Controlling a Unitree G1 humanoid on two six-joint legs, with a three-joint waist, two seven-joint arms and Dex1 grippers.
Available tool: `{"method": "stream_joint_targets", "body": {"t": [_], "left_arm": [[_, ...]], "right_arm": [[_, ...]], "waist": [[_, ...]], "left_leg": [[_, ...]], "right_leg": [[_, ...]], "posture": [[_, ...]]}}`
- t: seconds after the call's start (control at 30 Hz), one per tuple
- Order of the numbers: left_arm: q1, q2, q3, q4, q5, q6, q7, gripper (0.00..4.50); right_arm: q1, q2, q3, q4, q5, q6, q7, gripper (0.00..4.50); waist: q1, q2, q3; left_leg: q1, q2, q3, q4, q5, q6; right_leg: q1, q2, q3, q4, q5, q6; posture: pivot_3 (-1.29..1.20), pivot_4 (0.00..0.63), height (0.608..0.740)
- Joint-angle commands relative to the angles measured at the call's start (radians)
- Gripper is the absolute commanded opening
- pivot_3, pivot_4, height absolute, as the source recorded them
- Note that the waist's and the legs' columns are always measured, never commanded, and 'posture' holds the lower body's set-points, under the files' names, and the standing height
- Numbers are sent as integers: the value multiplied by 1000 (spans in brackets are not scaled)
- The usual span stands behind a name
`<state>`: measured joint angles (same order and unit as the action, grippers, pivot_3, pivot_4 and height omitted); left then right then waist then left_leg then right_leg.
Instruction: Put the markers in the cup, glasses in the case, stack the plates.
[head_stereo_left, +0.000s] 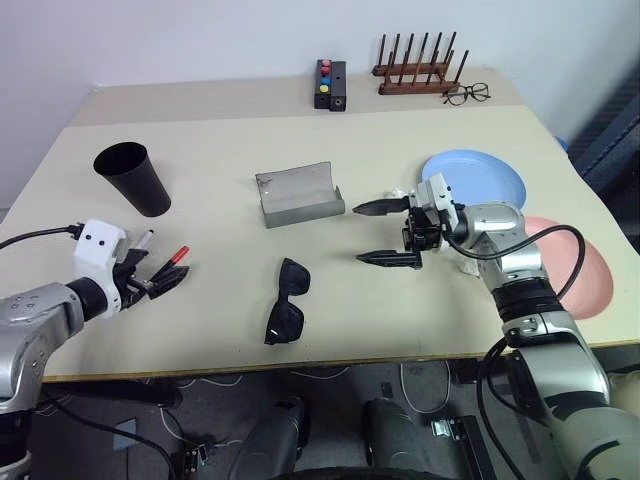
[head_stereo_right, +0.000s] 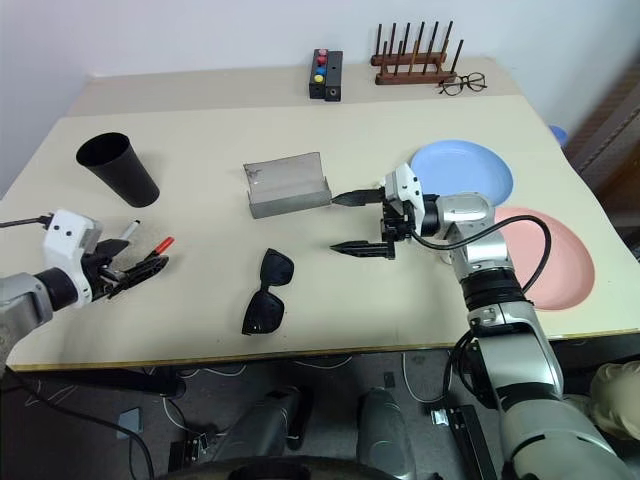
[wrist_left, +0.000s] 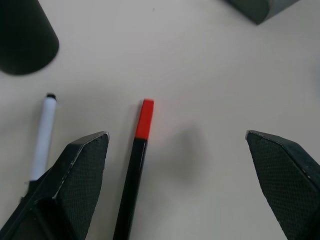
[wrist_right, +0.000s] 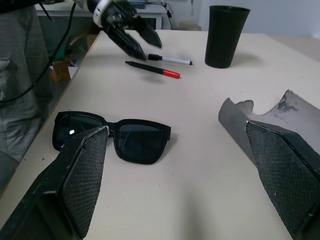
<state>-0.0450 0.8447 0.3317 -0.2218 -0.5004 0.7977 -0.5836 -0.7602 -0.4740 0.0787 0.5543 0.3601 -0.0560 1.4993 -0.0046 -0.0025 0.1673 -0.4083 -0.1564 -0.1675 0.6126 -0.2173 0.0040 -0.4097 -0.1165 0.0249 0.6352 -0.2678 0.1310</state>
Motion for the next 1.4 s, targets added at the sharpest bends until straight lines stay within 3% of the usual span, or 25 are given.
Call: {"method": "stream_joint_targets", "body": {"t": [0.03,0.37,0.5,0.7,0.83,0.97,1.1,1.17,1.3,1.4], "left_arm": [[-15,20,-53,72,79,-19,10,4486],[-106,58,-197,234,169,-15,-72,4486],[-131,75,-230,254,172,19,-115,3205],[-109,78,-226,230,157,65,-141,54],[-75,31,-139,133,88,60,-143,20],[-84,-81,-29,-5,-33,13,-152,20],[-168,-175,-4,-95,-113,-24,-125,20],[-241,-225,13,-88,-142,-28,-74,20],[-463,-363,59,81,-58,-249,110,20],[-560,-386,67,214,28,-371,216,20]], "right_arm": [[-1,2,-28,-18,9,-23,-3,4447],[48,-12,-39,-81,13,-12,-25,4447],[55,-19,-42,-92,13,-9,-36,4500],[59,-21,-42,-94,11,-9,-50,4500],[52,-17,-39,-80,3,-20,-59,4500],[36,-8,-38,-59,-3,-30,-69,4500],[13,2,-35,-36,-13,-45,-76,4500],[3,6,-36,-23,-18,-54,-76,4500],[-18,18,-34,-1,-26,-66,-81,4500],[-25,26,-32,4,-29,-70,-82,4500]], "waist": [[-6,0,0],[-6,3,-1],[-7,3,-2],[-11,4,-2],[-16,4,-2],[-5,3,-1],[-2,1,0],[-4,1,0],[-8,0,0],[-16,0,0]], "left_leg": [[0,0,0,0,0,0],[1,0,0,0,1,-1],[3,0,0,1,1,-2],[4,0,0,0,2,-3],[4,0,0,-1,2,-3],[2,0,0,0,2,-3],[1,0,-1,3,2,-4],[1,0,-1,3,2,-4],[1,0,-1,3,6,-9],[1,0,0,3,6,-10]], "right_leg": [[0,0,0,0,0,0],[-1,0,0,5,0,0],[-1,-1,0,9,0,0],[-1,-1,1,12,-1,-1],[-2,-1,1,11,-1,-1],[-3,-1,1,11,-1,-1],[-2,-1,0,11,-1,-1],[-2,-1,0,11,-1,-1],[-2,-1,-1,11,-1,-1],[-2,-2,0,11,-1,-1]], "posture": [[0,150,740],[0,150,740],[0,150,740],[0,150,740],[0,150,740],[0,150,740],[0,150,740],[0,150,740],[0,150,740],[0,150,740]]}}
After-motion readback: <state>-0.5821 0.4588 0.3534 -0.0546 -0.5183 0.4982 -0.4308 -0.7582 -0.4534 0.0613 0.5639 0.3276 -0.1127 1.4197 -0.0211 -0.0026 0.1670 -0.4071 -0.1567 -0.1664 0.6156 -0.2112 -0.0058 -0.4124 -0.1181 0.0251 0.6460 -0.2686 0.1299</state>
